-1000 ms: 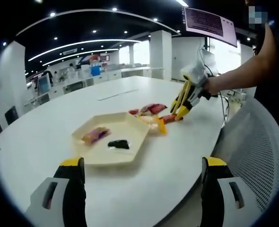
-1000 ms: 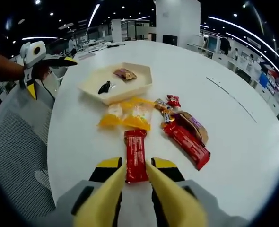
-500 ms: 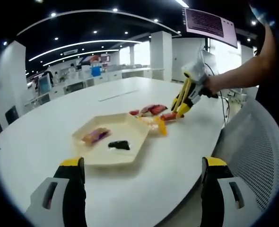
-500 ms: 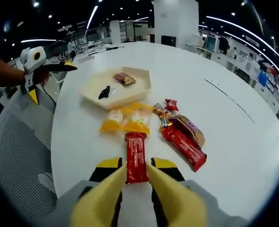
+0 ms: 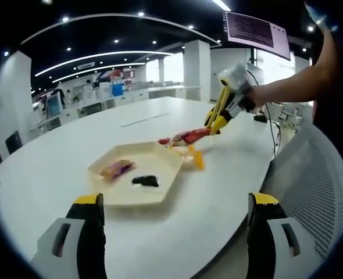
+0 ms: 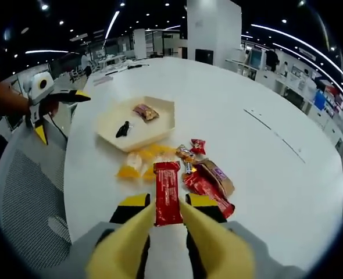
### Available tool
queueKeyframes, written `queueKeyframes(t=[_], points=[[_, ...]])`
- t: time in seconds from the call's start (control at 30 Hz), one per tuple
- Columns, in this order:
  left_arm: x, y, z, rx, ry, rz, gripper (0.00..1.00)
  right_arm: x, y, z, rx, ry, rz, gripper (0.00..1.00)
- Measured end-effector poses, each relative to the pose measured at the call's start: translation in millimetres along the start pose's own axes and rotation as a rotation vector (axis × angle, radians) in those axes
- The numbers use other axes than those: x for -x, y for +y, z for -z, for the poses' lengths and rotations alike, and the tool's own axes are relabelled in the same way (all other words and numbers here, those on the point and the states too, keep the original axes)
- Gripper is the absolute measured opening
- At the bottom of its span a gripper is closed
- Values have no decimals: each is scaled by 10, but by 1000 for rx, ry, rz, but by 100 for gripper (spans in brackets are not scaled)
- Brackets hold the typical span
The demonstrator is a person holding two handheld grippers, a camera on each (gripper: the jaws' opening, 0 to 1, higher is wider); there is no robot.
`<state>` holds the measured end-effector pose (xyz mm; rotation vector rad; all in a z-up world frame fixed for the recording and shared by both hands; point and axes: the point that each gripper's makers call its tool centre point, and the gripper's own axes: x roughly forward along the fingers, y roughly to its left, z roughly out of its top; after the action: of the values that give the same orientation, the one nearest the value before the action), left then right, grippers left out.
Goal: Place the target food into the container with the food tongs after gripping and lifting it, then release it inside without dropping or visibly crushing the food.
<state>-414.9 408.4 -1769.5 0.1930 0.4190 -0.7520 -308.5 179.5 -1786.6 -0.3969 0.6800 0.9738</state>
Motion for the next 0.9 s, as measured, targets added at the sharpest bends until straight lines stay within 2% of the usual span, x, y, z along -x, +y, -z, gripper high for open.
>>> queueKeyframes(t=[0.1, 0.2, 0.3, 0.9], points=[[1, -3, -17, 3, -9, 3, 100, 20, -18, -63, 2, 1, 2, 23], [4, -19, -97, -18, -53, 11, 100, 25, -31, -112, 6, 3, 13, 23], [-1, -19, -37, -3, -21, 11, 100, 19, -35, -178, -3, -6, 13, 23], [20, 12, -78, 5, -41, -9, 100, -146, 165, -677, 44, -26, -29, 23]])
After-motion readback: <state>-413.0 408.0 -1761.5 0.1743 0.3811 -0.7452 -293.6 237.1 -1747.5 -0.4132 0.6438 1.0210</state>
